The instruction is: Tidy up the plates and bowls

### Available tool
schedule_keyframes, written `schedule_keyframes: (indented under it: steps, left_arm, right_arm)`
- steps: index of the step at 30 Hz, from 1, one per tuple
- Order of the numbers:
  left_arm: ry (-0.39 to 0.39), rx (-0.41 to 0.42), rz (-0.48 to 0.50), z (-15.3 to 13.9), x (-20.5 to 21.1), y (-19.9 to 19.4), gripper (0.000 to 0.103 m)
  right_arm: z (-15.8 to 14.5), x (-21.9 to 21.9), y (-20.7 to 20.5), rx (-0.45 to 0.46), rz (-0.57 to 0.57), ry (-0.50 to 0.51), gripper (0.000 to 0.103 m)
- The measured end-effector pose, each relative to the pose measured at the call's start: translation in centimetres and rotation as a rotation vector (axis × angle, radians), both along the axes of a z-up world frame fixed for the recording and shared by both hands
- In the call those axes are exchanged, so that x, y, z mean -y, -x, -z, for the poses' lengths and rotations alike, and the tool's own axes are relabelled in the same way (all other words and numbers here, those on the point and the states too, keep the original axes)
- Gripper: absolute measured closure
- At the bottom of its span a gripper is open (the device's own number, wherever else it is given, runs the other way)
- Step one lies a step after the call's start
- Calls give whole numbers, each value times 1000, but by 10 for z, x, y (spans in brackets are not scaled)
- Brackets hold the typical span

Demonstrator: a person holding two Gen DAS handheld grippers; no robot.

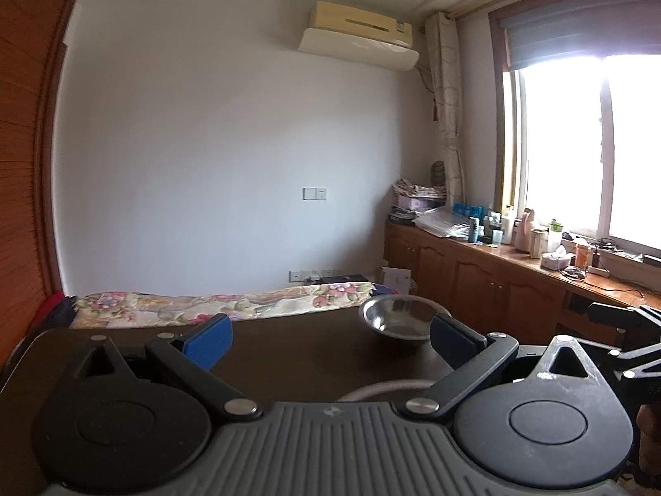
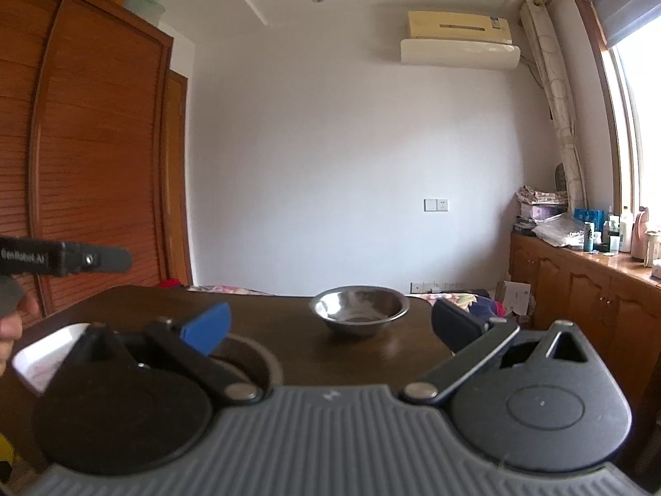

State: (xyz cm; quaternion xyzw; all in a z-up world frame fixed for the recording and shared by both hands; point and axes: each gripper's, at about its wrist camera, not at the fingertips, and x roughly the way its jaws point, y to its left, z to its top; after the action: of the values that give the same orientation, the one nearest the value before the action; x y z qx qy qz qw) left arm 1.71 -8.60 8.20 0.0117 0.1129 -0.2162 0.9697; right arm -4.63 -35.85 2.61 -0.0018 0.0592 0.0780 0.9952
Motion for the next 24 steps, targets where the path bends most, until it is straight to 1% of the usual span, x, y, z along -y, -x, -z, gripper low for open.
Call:
schedule_keyframes:
  steps: [3,9,11,14,15,16,18,20,22,24]
  left_arm:
    - [-20,-7,31,-6,10,-24,0]
    - [-88,-9,84,-12,29,-67,0]
    - [-93,-18,101,-13,34,-80,0]
    - [-89,-57,135,-15,43,-103,0]
    - [-97,-69,143,-15,47,-111,2]
    - [-109,-75,146,-14,51,-118,2]
    - [-139,-83,150,-12,60,-131,5]
    - [-168,-106,159,-7,68,-145,6]
    - [-201,-132,170,-2,79,-162,10]
    - [-218,-158,176,3,87,-177,14]
  right_arm:
    - [-1,9,-16,-14,3,6,0]
    - [-5,22,-51,-48,15,42,0]
    - [-8,27,-63,-58,7,51,0]
    - [-10,31,-81,-68,-2,65,1]
    - [-10,33,-88,-75,-6,68,2]
    - [-10,33,-92,-80,-11,69,7]
    - [-9,34,-104,-102,-25,74,10]
    - [-8,34,-114,-118,-37,85,12]
    - [-6,33,-123,-133,-42,103,13]
    - [-5,34,-132,-151,-52,106,14]
